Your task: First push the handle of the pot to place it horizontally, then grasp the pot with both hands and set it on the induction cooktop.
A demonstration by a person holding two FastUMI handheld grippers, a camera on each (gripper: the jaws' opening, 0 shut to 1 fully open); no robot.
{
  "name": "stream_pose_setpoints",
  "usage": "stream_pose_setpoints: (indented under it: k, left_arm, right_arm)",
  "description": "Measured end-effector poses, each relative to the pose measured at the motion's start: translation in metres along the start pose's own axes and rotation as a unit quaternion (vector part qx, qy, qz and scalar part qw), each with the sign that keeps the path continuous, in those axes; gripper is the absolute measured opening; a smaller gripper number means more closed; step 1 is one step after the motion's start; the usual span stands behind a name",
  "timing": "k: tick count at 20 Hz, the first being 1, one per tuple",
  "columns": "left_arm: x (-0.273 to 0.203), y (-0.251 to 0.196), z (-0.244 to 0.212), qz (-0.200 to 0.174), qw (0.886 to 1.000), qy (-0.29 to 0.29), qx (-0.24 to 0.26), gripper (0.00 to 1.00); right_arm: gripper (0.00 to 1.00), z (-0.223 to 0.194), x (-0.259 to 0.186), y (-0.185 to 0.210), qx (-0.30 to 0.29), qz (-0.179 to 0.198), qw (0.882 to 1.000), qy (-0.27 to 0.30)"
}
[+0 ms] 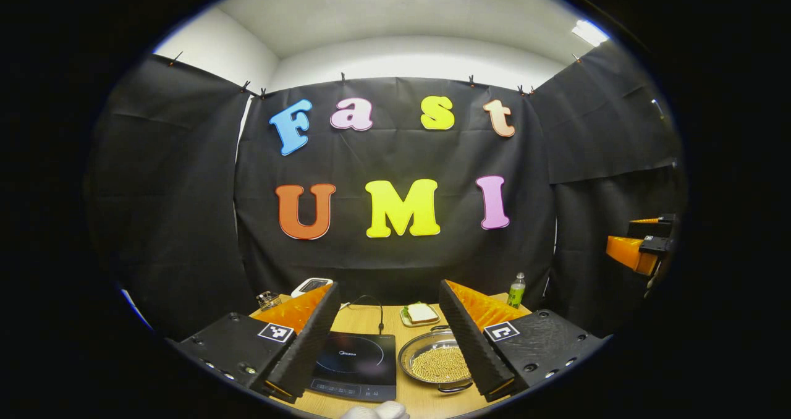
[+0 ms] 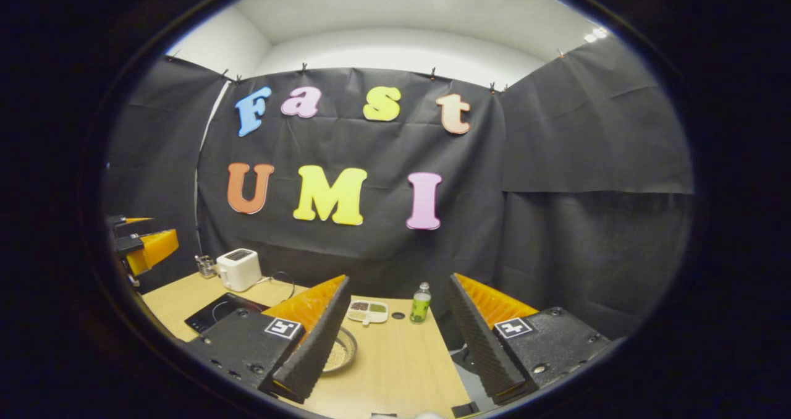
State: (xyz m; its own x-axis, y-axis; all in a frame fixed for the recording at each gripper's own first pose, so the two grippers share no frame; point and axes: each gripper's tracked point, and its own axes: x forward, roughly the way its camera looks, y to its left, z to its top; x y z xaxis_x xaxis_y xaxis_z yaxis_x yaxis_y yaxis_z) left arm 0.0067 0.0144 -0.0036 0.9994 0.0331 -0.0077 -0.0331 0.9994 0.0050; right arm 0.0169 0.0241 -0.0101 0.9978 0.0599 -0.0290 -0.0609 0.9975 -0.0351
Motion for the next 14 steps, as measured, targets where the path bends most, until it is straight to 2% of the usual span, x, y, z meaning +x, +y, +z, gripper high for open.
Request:
stream_pose_setpoints:
  k: [2,4,6,7,8,9,10,11,12,14]
  left_arm:
    - [-0.001,0.004,-0.002,0.004,1.000,0.001,0.002,0.96]
    - [0.000,0.011,-0.006,0.012,1.000,0.004,0.004,0.96]
    - [-0.002,0.017,-0.010,0.019,1.000,0.006,0.002,0.96]
    - [-0.002,0.020,-0.012,0.023,1.000,0.009,-0.001,0.96]
    - [-0.003,0.024,-0.014,0.027,1.000,0.010,-0.001,0.96]
    - [-0.004,0.028,-0.015,0.033,0.999,0.010,0.000,0.96]
    - [-0.005,0.031,-0.016,0.035,0.999,0.012,0.001,0.96]
    - [-0.005,0.033,-0.019,0.037,0.999,0.013,0.001,0.96]
    - [-0.006,0.036,-0.020,0.041,0.999,0.015,0.003,0.96]
    - [-0.008,0.042,-0.023,0.048,0.999,0.016,0.004,0.96]
  right_arm:
    - [0.95,-0.004,0.006,0.015,-0.001,0.025,1.000,0.013]
    - [0.80,-0.012,0.011,0.036,-0.001,0.061,0.998,0.033]
    - [0.58,-0.022,0.017,0.055,-0.008,0.091,0.994,0.054]
    - [0.40,-0.026,0.020,0.066,-0.010,0.108,0.992,0.063]
    - [0.37,-0.031,0.023,0.079,-0.012,0.127,0.989,0.073]
    - [0.22,-0.038,0.026,0.094,-0.012,0.149,0.985,0.084]
    - [0.18,-0.045,0.029,0.105,-0.010,0.167,0.981,0.095]
    - [0.07,-0.054,0.033,0.114,-0.005,0.176,0.978,0.110]
    - [0.02,-0.062,0.037,0.126,0.001,0.195,0.973,0.123]
    - [0.04,-0.081,0.045,0.146,0.005,0.215,0.965,0.148]
